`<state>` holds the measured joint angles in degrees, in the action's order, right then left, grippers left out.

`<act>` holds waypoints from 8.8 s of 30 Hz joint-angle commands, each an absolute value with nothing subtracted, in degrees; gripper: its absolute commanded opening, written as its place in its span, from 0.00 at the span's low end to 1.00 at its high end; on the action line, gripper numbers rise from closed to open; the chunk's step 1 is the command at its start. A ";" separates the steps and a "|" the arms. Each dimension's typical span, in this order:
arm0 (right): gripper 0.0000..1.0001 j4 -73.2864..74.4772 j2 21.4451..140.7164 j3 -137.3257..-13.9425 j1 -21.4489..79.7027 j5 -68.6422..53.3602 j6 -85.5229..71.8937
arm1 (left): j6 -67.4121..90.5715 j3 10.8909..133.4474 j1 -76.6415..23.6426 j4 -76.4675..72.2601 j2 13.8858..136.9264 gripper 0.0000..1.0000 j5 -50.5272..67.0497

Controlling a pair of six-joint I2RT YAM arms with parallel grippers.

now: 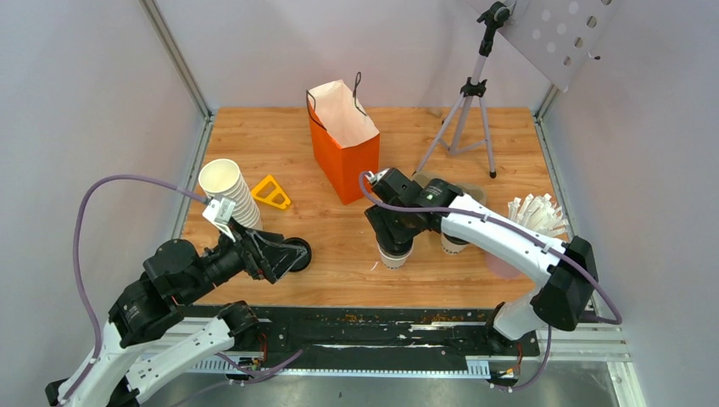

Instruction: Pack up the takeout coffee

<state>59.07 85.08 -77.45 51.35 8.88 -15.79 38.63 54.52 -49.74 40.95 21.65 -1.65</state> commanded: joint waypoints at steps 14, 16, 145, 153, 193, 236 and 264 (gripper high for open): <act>0.76 59.88 88.43 -78.31 51.77 8.48 -16.00 | 37.18 55.84 -49.74 41.86 22.19 1.00 -3.05; 0.77 59.75 88.74 -78.13 51.77 7.94 -15.93 | 37.18 55.81 -49.74 41.92 22.13 1.00 -3.16; 0.22 42.98 80.97 -62.40 32.34 -17.37 -3.71 | 42.50 45.51 -51.59 -4.29 78.36 0.30 5.83; 0.23 41.08 79.54 -57.77 31.65 -16.65 -5.26 | 42.01 45.61 -51.59 -2.84 79.89 0.29 5.88; 0.41 40.01 71.49 -61.40 31.05 -21.47 0.55 | 52.58 45.11 -56.69 3.74 68.44 0.48 0.21; 0.22 30.32 65.91 -42.97 31.02 -22.25 -11.81 | 45.01 47.81 -49.78 8.13 82.31 0.30 7.64; 0.43 40.11 64.47 -58.43 30.99 -21.03 -8.89 | 52.34 47.47 -56.48 7.62 67.84 0.47 -0.60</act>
